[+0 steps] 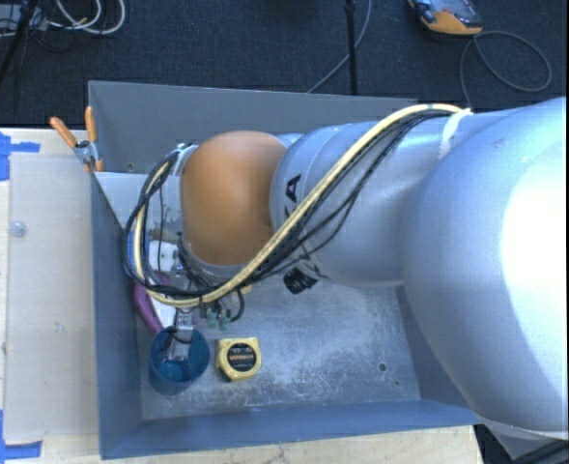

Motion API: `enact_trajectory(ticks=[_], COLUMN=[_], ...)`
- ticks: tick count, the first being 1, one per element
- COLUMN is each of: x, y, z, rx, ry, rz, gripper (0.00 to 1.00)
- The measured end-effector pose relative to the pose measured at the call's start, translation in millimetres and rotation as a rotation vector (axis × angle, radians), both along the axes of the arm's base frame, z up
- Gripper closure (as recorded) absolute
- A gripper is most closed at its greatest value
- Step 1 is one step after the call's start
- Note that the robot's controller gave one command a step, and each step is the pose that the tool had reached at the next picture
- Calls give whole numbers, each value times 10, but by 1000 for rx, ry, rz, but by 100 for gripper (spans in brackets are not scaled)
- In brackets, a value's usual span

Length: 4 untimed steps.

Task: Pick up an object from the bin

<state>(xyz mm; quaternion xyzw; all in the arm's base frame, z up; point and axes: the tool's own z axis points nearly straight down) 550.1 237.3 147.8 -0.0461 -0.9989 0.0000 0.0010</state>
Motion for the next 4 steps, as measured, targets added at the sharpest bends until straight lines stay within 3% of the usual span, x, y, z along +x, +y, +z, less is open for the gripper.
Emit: enact_trajectory(ticks=[1,2,3,4], x=[-455,-556,-521,-589], y=[44,53,119,62], z=[-144,-297,-652,-754], rx=[-2,0,11,2], ry=[3,2,-30,-10], rz=[67,275,412,409], gripper=[0,0,0,100])
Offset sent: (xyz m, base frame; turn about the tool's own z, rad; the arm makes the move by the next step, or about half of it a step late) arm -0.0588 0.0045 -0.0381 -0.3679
